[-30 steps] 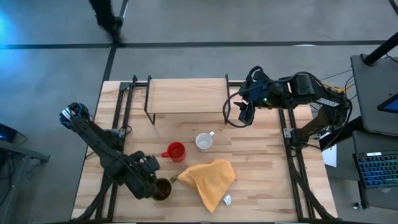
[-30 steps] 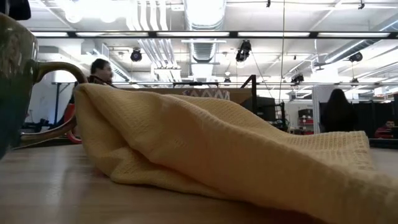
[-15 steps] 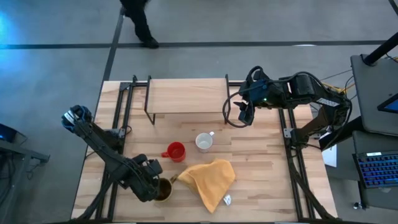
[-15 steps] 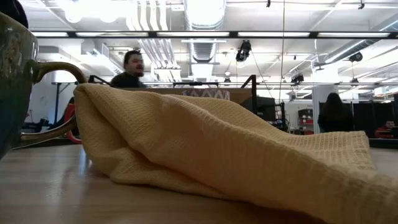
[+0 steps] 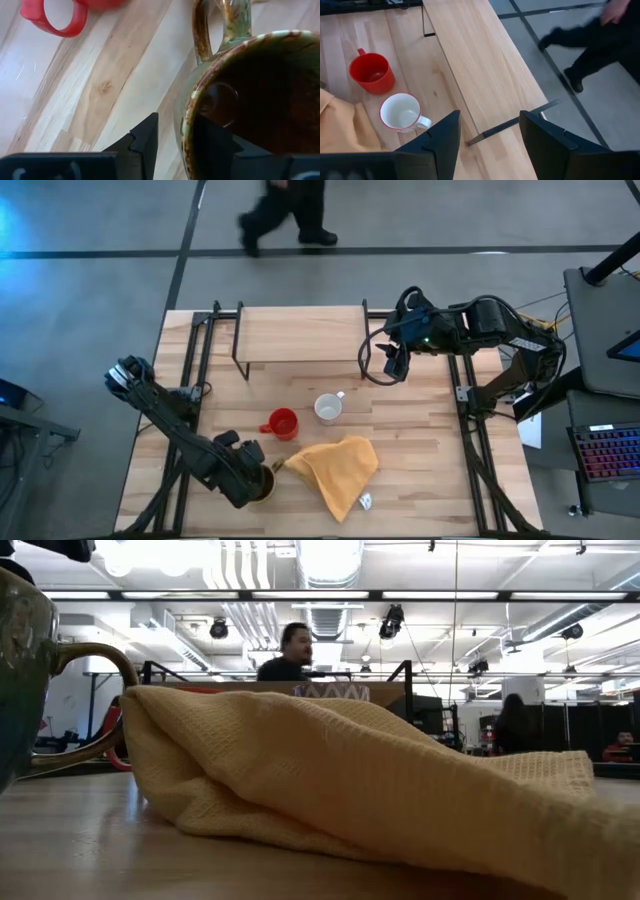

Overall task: Stack small to large cups/mugs on shelf
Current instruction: Put the brown mug on the shelf

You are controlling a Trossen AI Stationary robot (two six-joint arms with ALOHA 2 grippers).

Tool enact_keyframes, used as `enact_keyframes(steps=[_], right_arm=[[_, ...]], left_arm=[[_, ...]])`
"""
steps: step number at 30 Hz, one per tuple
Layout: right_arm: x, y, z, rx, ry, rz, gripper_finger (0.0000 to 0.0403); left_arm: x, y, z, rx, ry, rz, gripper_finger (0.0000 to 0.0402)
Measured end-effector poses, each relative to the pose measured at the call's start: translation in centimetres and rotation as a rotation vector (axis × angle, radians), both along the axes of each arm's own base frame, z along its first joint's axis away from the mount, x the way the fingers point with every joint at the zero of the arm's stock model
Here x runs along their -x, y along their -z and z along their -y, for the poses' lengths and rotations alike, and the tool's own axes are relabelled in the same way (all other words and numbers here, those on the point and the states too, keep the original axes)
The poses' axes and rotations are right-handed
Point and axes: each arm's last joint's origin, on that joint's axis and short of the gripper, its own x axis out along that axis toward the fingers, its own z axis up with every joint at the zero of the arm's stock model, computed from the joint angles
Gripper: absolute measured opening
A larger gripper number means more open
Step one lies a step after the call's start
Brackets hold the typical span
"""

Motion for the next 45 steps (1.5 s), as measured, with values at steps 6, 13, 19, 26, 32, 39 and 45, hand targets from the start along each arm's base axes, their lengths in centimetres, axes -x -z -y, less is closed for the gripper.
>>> enact_keyframes(steps=[6, 13, 19, 26, 32, 39, 45], right_arm=[[0.0, 0.0, 0.0, 0.000, -0.001, -0.001, 0.0196], [0.0, 0.0, 0.0, -0.001, -0.001, 0.000, 0.0196], [0.0, 0.0, 0.0, -0.006, 0.005, 0.003, 0.0196], [0.0, 0.0, 0.0, -0.010, 0.009, 0.005, 0.0196], [0.1, 0.1, 0.0, -0.015, 0.016, -0.005, 0.0196], [0.3, 0.3, 0.0, -0.025, 0.030, -0.029, 0.0195], [0.1, 1.1, 0.0, -0.034, 0.051, -0.059, 0.0194]], left_arm=[[0.1, -0.5, -0.3, 0.017, -0.005, 0.015, 0.0100], [0.1, -0.7, -0.4, 0.026, 0.018, 0.042, 0.0026], [0.0, -0.5, -0.4, 0.032, 0.026, 0.054, 0.0022], [0.1, -1.2, -1.2, 0.037, 0.018, 0.065, 0.0014], [0.3, -2.9, -2.6, 0.067, -0.013, 0.124, 0.0014], [1.4, -5.5, -4.8, 0.074, -0.053, 0.136, 0.0014], [1.9, -9.9, -7.3, 0.086, -0.087, 0.170, 0.0014]])
